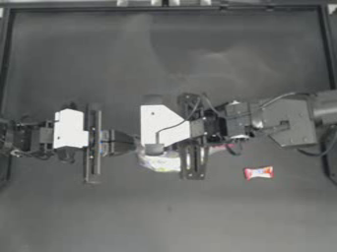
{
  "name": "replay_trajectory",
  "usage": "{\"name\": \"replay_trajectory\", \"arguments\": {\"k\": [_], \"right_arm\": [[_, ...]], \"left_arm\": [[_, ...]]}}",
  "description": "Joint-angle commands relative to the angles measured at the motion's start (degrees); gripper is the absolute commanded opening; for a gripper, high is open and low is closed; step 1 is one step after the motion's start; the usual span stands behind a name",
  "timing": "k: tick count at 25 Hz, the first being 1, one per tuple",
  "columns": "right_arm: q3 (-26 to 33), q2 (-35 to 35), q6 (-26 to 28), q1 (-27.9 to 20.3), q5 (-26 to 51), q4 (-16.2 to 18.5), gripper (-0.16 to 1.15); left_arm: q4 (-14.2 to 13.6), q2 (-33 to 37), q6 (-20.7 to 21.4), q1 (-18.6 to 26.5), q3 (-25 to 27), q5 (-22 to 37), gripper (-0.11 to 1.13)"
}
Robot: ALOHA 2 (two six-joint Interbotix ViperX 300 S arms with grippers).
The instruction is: Put candy in bag
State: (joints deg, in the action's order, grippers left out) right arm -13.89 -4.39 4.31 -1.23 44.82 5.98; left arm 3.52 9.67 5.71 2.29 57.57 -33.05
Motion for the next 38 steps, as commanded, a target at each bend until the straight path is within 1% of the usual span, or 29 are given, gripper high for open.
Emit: {"name": "replay_trajectory", "arguments": {"k": [1, 9, 23, 38], "right_arm": [[-1.49, 2.37, 0.88, -0.26, 0.18, -0.18, 0.05], [-5.36, 4.31, 3.34, -0.35, -1.14, 0.88, 0.05], [-13.18, 8.53, 6.86, -0.97, -3.96, 0.88, 0.05], [-20.04, 12.92, 10.63, -1.58, -4.22, 1.05, 0.05]], "left_arm": [[0.00, 3.08, 0.00, 0.00, -0.18, -0.18, 0.04], [0.00, 3.08, 0.00, 0.00, -0.09, -0.18, 0.04], [0.09, 3.08, 0.00, -0.09, -0.09, -0.18, 0.04], [0.35, 3.08, 0.00, 0.00, -0.09, -0.18, 0.04]]}}
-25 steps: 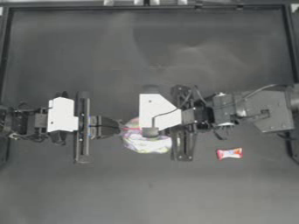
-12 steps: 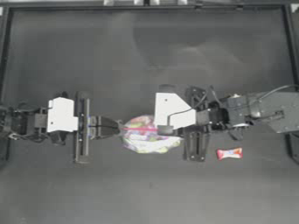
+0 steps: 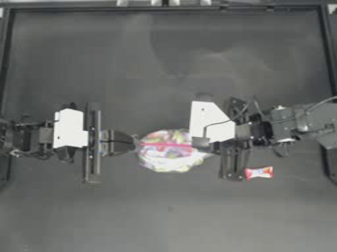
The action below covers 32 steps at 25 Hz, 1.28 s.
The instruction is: Put candy in bag
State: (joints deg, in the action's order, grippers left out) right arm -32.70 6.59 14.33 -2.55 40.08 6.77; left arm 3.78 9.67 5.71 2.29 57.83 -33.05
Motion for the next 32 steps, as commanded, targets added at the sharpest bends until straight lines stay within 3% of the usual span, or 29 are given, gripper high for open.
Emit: {"name": "replay_trajectory", "arguments": {"k": [1, 32], "right_arm": [[-1.67, 2.20, 0.97, -0.26, 0.53, 0.35, 0.05], [-12.39, 8.79, 7.82, -0.26, -0.79, 0.35, 0.05]], "left_arm": [[0.18, 3.08, 0.00, 0.00, -0.35, -0.18, 0.04], [0.18, 3.08, 0.00, 0.35, -0.35, -0.09, 0.04]]}}
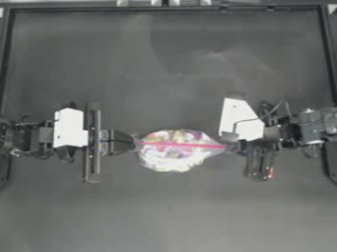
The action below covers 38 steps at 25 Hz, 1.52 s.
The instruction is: Put candy in bag
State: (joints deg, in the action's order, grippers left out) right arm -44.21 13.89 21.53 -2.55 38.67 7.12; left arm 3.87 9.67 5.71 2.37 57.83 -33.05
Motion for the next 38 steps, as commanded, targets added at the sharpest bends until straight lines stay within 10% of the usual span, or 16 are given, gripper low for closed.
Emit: {"name": "replay_trajectory", "arguments": {"k": [1, 38], "right_arm": [[-1.05, 1.67, 0.88, -0.26, 0.62, 0.09, 0.05], [11.07, 7.12, 0.26, 2.99, 3.52, 4.57, 0.05]], "left_arm": [[0.09, 2.99, 0.00, 0.26, -0.26, -0.18, 0.04], [0.09, 10.02, 3.34, 1.49, -2.20, 9.58, 0.04]]}}
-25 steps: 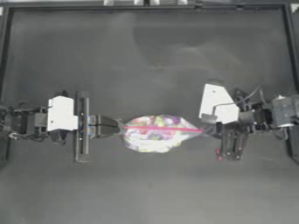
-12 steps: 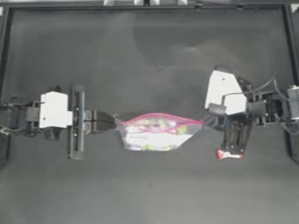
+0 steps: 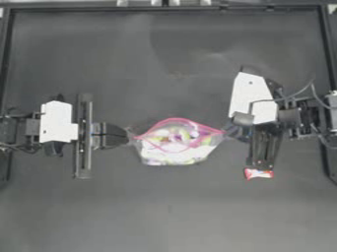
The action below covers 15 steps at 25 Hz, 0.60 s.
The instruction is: Put candy in bag
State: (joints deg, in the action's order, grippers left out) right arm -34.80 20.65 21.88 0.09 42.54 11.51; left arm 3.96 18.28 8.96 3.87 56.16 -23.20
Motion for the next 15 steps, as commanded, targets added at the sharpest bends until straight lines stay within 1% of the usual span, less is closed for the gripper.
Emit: {"name": "replay_trajectory", "arguments": {"k": [1, 12, 15], "right_arm": [[1.67, 0.26, -0.09, 0.35, -0.35, 0.18, 0.05], [0.97, -0.53, 0.00, 0.35, -0.62, 0.00, 0.05], [0.26, -1.32, 0.00, 0.35, -2.02, 0.00, 0.05]], "left_arm": [[0.00, 1.23, 0.09, 0.00, -0.44, -0.26, 0.04], [0.00, -3.08, -0.09, 0.00, -0.97, -0.53, 0.04], [0.00, -3.69, -0.18, 0.00, -0.97, -0.53, 0.04]]}}
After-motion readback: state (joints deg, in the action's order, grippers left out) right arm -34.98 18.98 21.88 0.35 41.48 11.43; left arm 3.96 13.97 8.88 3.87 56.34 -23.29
